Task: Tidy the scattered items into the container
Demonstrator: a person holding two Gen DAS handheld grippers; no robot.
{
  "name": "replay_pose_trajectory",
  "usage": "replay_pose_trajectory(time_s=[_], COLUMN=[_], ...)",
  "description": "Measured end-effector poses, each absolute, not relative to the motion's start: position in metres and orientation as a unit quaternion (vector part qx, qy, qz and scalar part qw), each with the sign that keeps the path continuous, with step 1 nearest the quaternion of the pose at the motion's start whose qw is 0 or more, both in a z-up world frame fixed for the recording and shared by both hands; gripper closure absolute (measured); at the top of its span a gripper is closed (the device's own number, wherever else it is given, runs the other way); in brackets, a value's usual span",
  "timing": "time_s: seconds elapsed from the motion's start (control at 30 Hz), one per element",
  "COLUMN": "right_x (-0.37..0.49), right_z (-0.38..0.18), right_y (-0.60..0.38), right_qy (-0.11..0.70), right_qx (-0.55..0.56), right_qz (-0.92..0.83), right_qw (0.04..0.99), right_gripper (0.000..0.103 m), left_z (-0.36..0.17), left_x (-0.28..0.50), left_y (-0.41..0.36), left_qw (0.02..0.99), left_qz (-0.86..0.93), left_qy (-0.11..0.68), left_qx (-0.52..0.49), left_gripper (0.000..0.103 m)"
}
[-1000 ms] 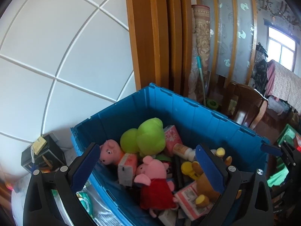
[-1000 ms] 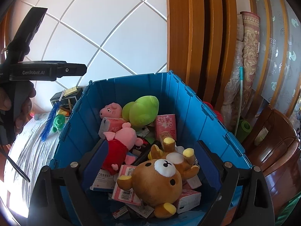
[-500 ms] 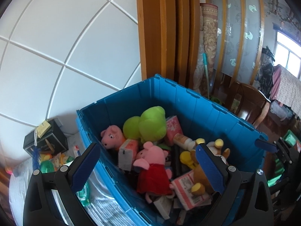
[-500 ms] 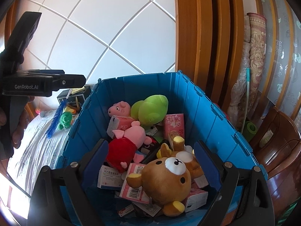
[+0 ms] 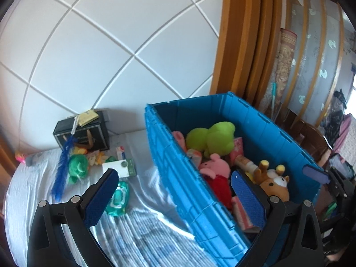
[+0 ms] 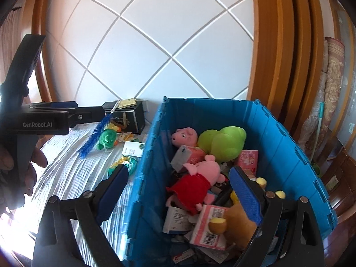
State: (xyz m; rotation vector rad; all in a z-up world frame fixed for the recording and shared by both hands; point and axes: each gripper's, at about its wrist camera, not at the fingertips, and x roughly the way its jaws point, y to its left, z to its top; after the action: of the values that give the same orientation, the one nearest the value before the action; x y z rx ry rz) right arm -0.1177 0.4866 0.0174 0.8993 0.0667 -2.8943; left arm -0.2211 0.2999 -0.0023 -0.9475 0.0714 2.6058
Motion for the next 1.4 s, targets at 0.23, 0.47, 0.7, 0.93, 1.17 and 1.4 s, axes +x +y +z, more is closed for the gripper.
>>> replay_pose_trajectory(time_s=[0.23, 0.47, 0.7, 0.93, 1.17, 1.4], right_x=[-0.118, -0.101, -0.076, -0.057, -0.046, -0.041], right_z=[0.022, 0.014, 0.01, 0.007, 0.006, 0.004], right_y=[0.383, 0.284, 0.215, 0.18, 0.177, 0.177], right_qy=[0.04, 0.027, 0.032, 0.038, 0.037, 0.044], right_qx=[0.293, 0.305, 0.314, 0.319, 0.315, 0.316], right_qz=[-0.951, -0.948, -0.946, -0.944, -0.945, -0.943], right_qw=[0.095, 0.09, 0.077, 0.071, 0.079, 0.09], right_gripper=[0.01, 0.01, 0.01, 0.009, 0.009, 0.009], left_z=[-0.01, -0.022, -0.029, -0.036, -0.037, -0.038], left_x=[-0.191, -0.159, -0.131, -0.108, -0.09, -0.077], left_y=[0.177, 0.074, 0.001, -0.027, -0.033, -0.039], left_qw=[0.101, 0.073, 0.064, 0.06, 0.051, 0.027], left_qz=[0.938, 0.939, 0.936, 0.932, 0.931, 0.931], left_qy=[0.0, 0.019, 0.02, 0.024, 0.028, 0.018], left_qx=[-0.331, -0.336, -0.346, -0.355, -0.359, -0.363], left_gripper=[0.0, 0.0, 0.0, 0.0, 0.0, 0.0])
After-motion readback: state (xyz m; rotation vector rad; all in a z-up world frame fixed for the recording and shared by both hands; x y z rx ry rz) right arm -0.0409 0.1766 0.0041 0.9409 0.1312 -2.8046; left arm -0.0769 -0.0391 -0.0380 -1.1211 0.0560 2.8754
